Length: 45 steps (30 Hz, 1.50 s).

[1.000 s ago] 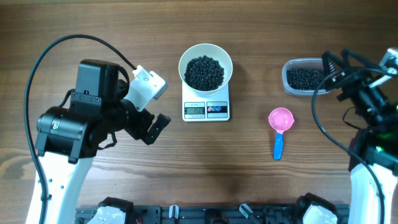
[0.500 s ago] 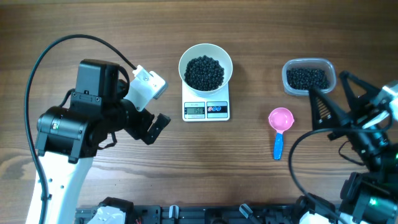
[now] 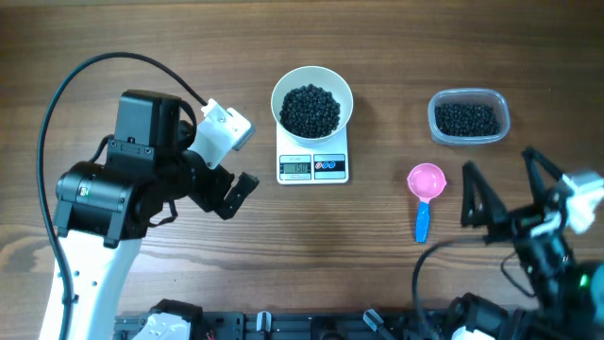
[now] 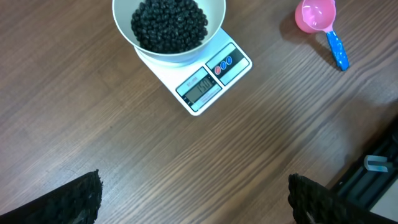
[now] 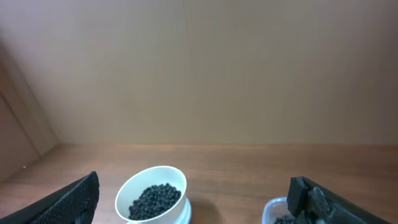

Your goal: Scoop item into bowl and weigh 150g on scale

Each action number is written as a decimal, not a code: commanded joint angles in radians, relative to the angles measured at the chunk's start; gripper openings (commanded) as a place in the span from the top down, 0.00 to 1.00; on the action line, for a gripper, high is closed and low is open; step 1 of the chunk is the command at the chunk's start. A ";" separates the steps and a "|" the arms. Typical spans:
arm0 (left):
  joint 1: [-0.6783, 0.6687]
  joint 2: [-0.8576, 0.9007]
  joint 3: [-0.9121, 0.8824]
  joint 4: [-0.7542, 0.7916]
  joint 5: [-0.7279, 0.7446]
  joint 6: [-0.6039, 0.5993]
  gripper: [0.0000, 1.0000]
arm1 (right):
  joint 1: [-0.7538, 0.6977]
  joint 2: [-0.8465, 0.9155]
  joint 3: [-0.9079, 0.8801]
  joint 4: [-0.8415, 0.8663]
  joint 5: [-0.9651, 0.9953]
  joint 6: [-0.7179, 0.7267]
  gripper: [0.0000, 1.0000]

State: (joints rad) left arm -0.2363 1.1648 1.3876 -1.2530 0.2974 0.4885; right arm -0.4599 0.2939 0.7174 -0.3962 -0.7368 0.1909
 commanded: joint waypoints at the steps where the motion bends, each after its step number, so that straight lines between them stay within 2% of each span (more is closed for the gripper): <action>1: -0.001 0.003 0.017 0.003 0.001 -0.006 0.00 | 0.002 -0.137 -0.008 -0.036 0.089 -0.016 0.00; 7: -0.001 0.003 0.017 0.003 0.001 -0.006 0.00 | 0.040 -0.276 -0.152 0.014 0.167 0.003 0.00; 9: -0.001 0.003 0.017 0.003 0.001 -0.006 0.00 | 0.119 -0.290 -0.261 0.137 0.229 0.003 0.00; 16: -0.001 0.003 0.017 0.003 0.001 -0.006 0.00 | 0.332 -0.290 -0.499 0.412 0.442 -0.023 0.00; 19: -0.001 0.003 0.017 0.003 0.001 -0.006 0.00 | 0.398 -0.290 -0.586 0.504 0.489 -0.090 0.00; 22: -0.001 0.003 0.017 0.003 0.001 -0.006 0.00 | 0.444 -0.290 -0.646 0.561 0.539 -0.091 0.00; 28: -0.001 0.003 0.017 0.003 0.001 -0.006 0.00 | 0.470 -0.291 -0.711 0.583 0.566 -0.113 0.00; 39: -0.001 0.003 0.017 0.003 0.001 -0.006 0.00 | 0.474 -0.291 -0.712 0.406 0.588 -0.139 0.00; 45: -0.001 0.003 0.017 0.003 0.001 -0.006 0.00 | 0.474 -0.291 -0.712 0.403 0.609 -0.165 0.00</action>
State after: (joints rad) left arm -0.2363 1.1648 1.3876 -1.2522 0.2970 0.4889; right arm 0.0063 0.0166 0.0074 0.0063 -0.1520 0.0486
